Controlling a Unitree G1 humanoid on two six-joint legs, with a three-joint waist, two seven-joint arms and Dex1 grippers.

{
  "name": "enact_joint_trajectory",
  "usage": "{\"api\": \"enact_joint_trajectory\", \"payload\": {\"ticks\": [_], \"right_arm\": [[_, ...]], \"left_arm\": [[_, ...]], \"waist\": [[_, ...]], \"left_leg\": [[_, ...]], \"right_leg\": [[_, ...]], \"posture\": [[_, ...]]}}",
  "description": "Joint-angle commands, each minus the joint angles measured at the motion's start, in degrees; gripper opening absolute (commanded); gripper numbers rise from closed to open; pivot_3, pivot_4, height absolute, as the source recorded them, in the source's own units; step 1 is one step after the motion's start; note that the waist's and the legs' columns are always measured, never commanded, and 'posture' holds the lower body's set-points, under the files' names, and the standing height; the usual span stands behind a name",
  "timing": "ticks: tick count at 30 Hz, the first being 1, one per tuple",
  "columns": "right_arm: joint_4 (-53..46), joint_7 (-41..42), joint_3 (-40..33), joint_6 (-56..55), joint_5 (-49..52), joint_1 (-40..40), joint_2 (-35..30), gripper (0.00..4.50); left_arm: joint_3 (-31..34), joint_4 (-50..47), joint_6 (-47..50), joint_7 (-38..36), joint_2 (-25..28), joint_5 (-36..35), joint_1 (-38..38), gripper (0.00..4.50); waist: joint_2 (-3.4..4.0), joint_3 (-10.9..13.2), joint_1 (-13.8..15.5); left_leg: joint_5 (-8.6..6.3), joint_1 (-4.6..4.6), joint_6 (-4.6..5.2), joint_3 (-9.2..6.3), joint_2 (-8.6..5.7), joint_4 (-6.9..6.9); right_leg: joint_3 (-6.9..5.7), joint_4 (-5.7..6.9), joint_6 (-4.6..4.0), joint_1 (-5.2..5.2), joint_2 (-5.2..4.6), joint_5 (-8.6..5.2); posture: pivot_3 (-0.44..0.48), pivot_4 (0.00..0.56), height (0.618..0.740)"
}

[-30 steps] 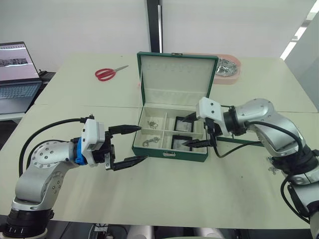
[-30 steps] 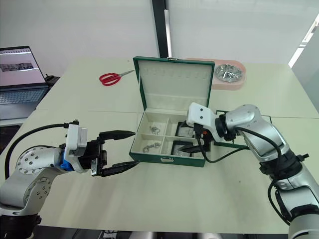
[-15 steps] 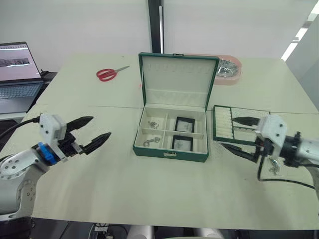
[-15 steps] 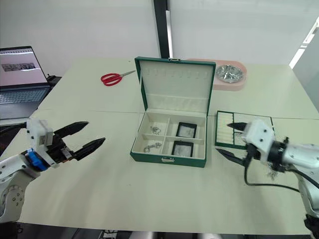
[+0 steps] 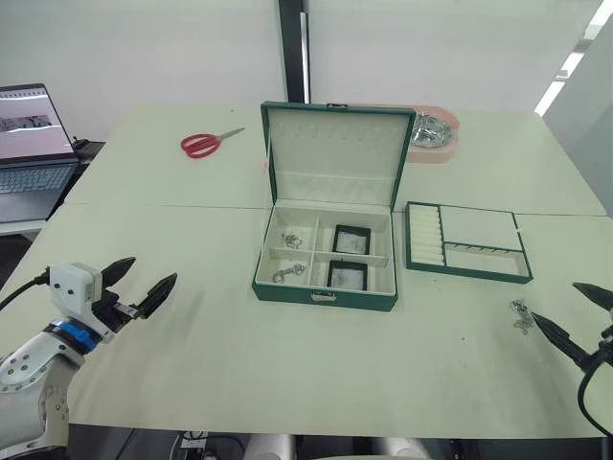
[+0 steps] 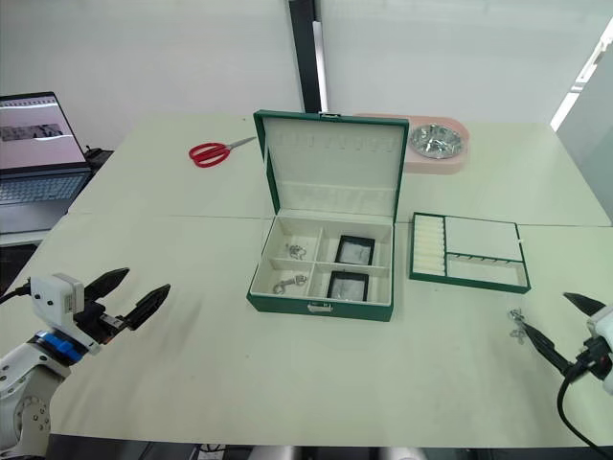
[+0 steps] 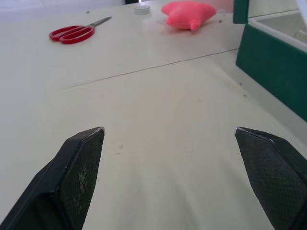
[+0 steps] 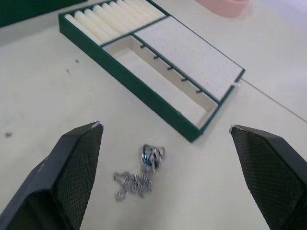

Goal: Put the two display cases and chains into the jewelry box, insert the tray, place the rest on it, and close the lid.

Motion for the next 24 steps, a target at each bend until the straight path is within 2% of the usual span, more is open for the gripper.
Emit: {"api": "enact_joint_trajectory", "payload": {"ticks": [1, 5, 15, 24], "right_arm": [[0.78, 0.54, -1.27, -4.53, -0.74, 4.19, 0.93, 4.48], [1.27, 0.05, -0.72, -6.24, -0.39, 6.73, 1.41, 4.48], [3.9, -1.26, 0.2, -8.17, -0.91, 7.24, 0.74, 4.48], [5.64, -1.4, -0.68, -6.58, 0.51, 6.15, -1.04, 4.48]], "left_arm": [[2.12, -0.36, -2.09, 0.69, -0.28, 0.14, 1.25, 4.5], [2.03, -0.96, -2.01, 0.99, -0.73, -0.34, 2.45, 4.5], [2.09, -1.93, -1.56, 0.12, -0.8, -1.35, 4.86, 4.5], [1.82, -5.88, 0.44, -5.97, 2.55, -3.88, 5.93, 4.5]], "waist": [[0.0, 0.0, 0.01], [0.02, -0.03, -0.07], [-0.04, -0.11, -0.04], [-0.05, -0.16, -0.01]], "left_leg": [[0.0, 0.0, 0.0, 0.0, 0.0, 0.0], [0.0, 0.02, 0.0, 0.04, 0.01, -0.01], [-0.01, 0.05, 0.0, 0.08, 0.01, -0.01], [-0.01, 0.05, -0.01, 0.11, 0.01, -0.01]], "right_leg": [[0.0, 0.0, 0.0, 0.0, 0.0, 0.0], [0.05, 0.0, 0.0, 0.0, 0.0, 0.0], [0.09, 0.02, 0.01, 0.0, 0.0, -0.01], [0.11, 0.02, 0.01, 0.0, 0.0, -0.01]], "posture": [[0.0, 0.15, 0.74], [0.0, 0.15, 0.74], [0.0, 0.15, 0.74], [0.0, 0.15, 0.74]]}}
